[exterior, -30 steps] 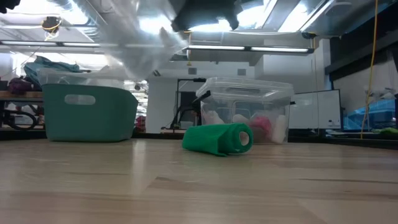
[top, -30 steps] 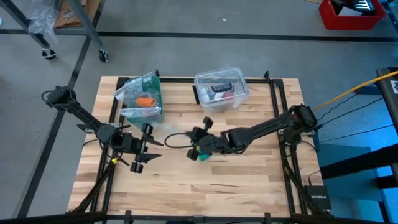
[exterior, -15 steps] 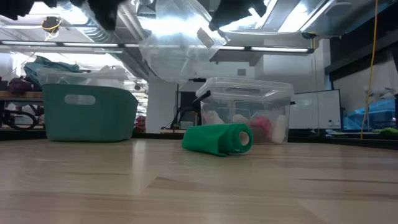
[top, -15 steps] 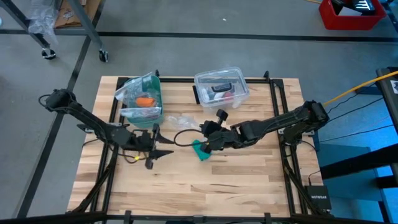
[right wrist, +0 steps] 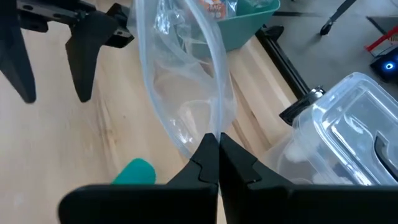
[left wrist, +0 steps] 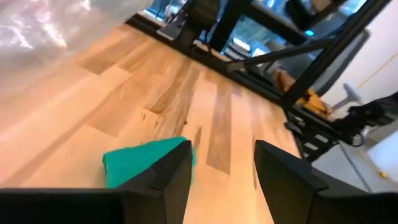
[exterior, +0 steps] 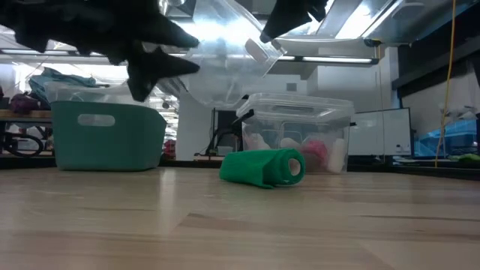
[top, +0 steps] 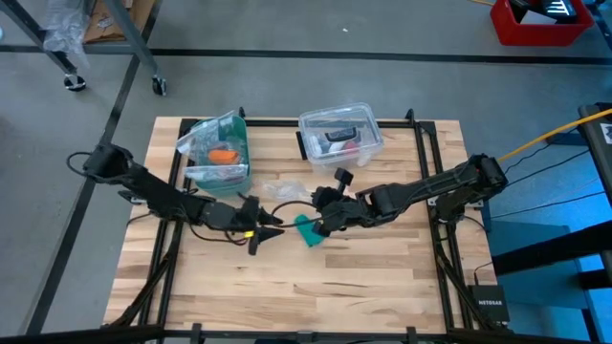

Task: Roll bandage
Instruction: Open the transparent zip bag, then put the green bandage into the transparent zip bag

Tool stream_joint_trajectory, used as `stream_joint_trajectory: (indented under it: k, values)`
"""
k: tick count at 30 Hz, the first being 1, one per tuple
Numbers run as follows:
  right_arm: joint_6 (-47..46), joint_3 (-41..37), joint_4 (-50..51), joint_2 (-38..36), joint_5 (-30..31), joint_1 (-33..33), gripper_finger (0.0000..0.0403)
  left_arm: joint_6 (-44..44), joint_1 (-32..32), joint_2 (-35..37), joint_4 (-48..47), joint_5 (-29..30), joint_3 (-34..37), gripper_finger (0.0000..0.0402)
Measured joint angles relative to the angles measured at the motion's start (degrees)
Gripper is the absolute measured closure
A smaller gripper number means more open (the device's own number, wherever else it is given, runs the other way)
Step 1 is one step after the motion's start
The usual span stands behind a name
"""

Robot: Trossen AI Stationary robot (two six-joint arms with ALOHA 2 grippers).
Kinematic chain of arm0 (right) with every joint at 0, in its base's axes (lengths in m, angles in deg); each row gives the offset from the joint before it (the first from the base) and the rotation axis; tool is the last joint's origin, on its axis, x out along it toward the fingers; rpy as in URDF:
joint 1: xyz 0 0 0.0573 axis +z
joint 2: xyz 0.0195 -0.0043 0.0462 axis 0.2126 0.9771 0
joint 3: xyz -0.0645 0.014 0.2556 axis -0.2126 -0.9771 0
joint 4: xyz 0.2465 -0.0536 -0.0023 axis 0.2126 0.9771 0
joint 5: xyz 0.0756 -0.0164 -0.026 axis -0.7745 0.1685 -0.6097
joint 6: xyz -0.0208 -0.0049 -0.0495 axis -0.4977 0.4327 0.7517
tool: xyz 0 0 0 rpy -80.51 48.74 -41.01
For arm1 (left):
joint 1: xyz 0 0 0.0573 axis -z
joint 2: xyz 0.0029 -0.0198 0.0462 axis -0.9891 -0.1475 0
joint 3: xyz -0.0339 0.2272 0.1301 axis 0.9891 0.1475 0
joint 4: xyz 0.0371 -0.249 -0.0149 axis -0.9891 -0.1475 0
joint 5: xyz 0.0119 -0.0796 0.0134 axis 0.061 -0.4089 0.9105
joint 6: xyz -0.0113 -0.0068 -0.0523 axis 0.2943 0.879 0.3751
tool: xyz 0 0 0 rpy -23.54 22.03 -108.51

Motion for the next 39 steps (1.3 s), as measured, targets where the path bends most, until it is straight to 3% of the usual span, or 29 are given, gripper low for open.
stream_joint_trajectory:
  k: [6, 12, 15, 31, 39]
  values:
    - [0.44, -0.04, 3.38, -1.24, -0.03, 0.00, 0.0403, 1.91, -2.04, -6.84, -2.15, -1.57, -5.54, 0.0235]
    - [0.47, -0.04, 4.60, -5.25, -0.45, 0.00, 0.0403, 11.21, -6.24, -11.58, -18.86, -3.51, -12.09, 0.0235]
    - [0.64, -0.04, 4.60, -7.64, -0.46, 0.00, 0.0403, 11.88, -8.30, -13.11, -21.57, -4.50, -13.59, 0.0235]
    - [3.67, -0.04, 4.96, -16.71, -0.44, -0.01, 0.0403, 10.85, -15.67, -19.85, -20.36, -13.75, -14.09, 0.0235]
    - [4.77, -0.04, 5.11, -17.32, -0.55, -0.01, 0.0403, 8.49, -15.65, -23.82, -10.40, -14.75, -14.12, 0.0235]
